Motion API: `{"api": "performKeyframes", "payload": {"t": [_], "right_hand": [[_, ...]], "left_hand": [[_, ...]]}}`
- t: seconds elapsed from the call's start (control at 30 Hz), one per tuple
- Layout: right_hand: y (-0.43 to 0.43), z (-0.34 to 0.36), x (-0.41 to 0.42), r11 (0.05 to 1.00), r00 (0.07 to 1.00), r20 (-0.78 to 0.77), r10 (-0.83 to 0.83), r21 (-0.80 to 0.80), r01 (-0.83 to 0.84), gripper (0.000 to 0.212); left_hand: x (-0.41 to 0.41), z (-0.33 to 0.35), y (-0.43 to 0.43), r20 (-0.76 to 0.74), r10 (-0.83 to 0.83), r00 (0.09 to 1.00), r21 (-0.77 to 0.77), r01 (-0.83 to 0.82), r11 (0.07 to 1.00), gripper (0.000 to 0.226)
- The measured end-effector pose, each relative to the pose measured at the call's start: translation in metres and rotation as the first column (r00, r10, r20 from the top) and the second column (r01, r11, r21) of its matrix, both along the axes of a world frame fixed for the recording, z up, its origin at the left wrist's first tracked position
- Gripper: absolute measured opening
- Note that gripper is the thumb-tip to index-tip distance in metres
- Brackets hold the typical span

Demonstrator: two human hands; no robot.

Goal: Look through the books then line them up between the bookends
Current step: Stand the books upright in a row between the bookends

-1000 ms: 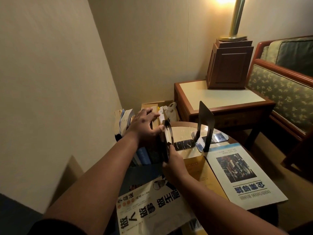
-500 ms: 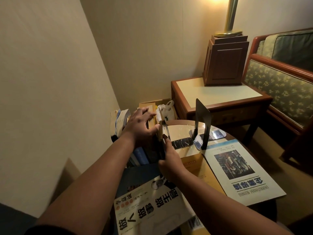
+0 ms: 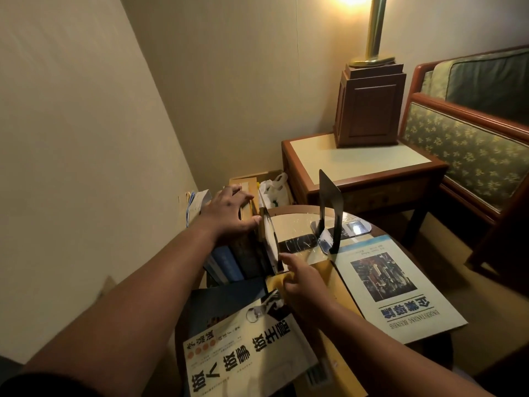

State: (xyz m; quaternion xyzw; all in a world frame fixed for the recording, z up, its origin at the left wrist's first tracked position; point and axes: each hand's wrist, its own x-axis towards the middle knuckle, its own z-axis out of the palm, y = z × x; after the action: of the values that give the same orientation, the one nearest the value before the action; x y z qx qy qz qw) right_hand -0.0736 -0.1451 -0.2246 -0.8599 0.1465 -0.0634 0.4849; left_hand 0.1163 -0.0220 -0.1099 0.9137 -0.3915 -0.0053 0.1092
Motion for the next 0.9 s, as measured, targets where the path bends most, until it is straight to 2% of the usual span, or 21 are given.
{"api": "performKeyframes", "payload": {"t": [0.1,0.2,0.27,0.4,0.53,0.67,0.77,0.9], "right_hand": [[-0.025,-0.006,-0.024,0.982,0.997,-0.046,0.055,-0.177,-0.062,0.056],[-0.047,-0.014,-0.041,0.957,0.998,-0.026,0.050,-0.285,-0.056,0.050],[-0.060,-0.018,-0.049,0.941,1.000,0.003,0.025,-0.339,-0.023,0.042],[-0.072,-0.018,-0.056,0.926,1.000,-0.022,-0.023,-0.376,0.013,0.040],[-0.073,-0.019,-0.050,0.924,0.989,-0.143,-0.043,-0.381,-0.015,0.064],[-0.080,-0.006,-0.032,0.924,0.963,-0.269,0.019,-0.363,-0.119,0.098],[-0.085,-0.003,-0.025,0.892,0.934,-0.355,0.036,-0.410,-0.191,0.107],[-0.094,-0.006,-0.032,0.915,0.940,-0.342,0.007,-0.377,-0.144,0.105]], "left_hand": [[-0.001,0.014,-0.018,0.029,0.030,0.999,0.061,-0.032,0.998,0.072],[-0.010,0.024,-0.038,0.068,-0.004,0.998,0.038,0.002,0.999,0.073],[-0.013,0.019,-0.046,0.031,-0.059,0.998,0.034,0.058,0.998,0.073],[-0.012,0.009,-0.048,0.010,-0.098,0.995,0.151,0.095,0.984,0.080],[-0.011,0.010,-0.046,-0.007,-0.073,0.997,0.130,0.074,0.989,0.087],[-0.009,0.006,-0.046,0.016,-0.083,0.996,0.135,0.080,0.988,0.067],[-0.008,0.005,-0.047,0.029,-0.091,0.995,0.132,0.087,0.988,0.064],[-0.008,0.004,-0.047,0.040,-0.087,0.995,0.129,0.081,0.988,0.058]]}}
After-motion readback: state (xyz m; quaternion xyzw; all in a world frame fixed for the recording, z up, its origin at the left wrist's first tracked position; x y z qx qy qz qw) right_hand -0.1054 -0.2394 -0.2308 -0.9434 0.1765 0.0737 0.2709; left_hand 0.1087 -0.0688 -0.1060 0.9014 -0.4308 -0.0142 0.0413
